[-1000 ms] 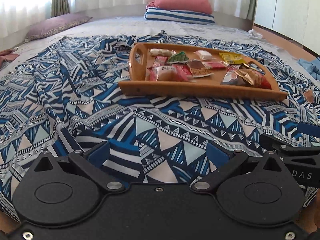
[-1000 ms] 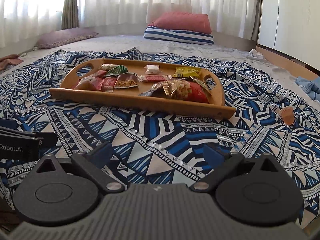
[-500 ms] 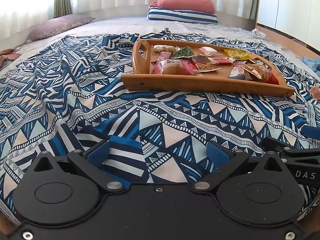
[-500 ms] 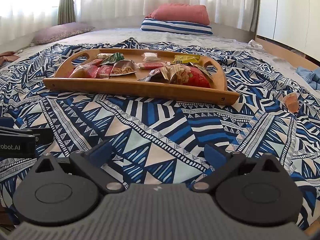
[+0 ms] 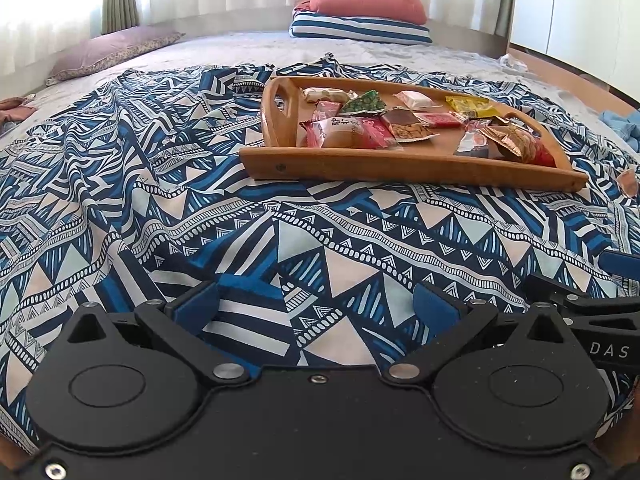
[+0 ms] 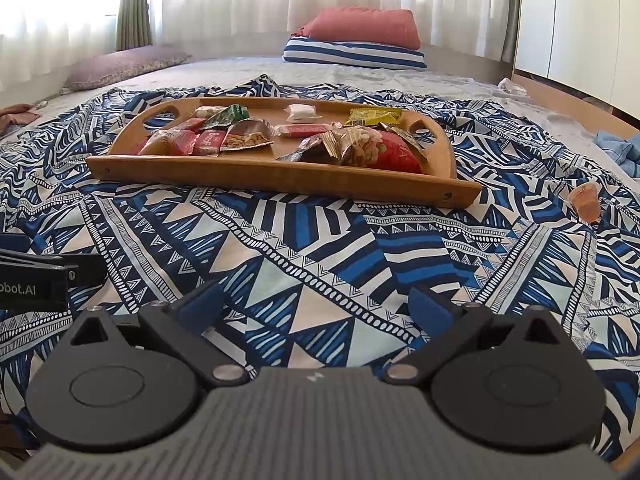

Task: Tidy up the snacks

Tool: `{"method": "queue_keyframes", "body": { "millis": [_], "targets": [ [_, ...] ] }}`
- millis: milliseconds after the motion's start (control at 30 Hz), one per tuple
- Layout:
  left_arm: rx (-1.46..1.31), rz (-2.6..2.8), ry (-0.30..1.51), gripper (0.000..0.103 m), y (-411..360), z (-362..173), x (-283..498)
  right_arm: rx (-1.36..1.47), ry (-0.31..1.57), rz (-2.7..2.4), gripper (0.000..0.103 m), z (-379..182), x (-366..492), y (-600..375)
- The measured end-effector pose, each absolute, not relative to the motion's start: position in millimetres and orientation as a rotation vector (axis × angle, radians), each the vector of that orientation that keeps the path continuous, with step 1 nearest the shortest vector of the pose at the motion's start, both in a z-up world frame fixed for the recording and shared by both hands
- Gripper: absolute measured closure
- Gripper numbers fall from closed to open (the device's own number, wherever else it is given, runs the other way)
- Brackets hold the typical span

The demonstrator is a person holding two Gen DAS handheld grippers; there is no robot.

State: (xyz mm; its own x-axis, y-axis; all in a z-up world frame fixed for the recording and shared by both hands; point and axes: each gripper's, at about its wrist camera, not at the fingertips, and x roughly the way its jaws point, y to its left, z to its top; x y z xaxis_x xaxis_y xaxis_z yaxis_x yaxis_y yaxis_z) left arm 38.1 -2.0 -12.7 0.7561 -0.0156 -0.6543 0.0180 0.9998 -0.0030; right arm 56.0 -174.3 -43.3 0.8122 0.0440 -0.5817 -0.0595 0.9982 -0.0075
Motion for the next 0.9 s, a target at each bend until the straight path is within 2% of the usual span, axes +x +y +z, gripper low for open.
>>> {"method": "queue_keyframes", "body": {
  "millis": [900],
  "targets": [
    [0.001,-0.016,0.721,0.000,-2.0,-13.5,38.6,-0.027,0.621,0.055,0.000,-43.3,55.8,-173.9]
  ]
}}
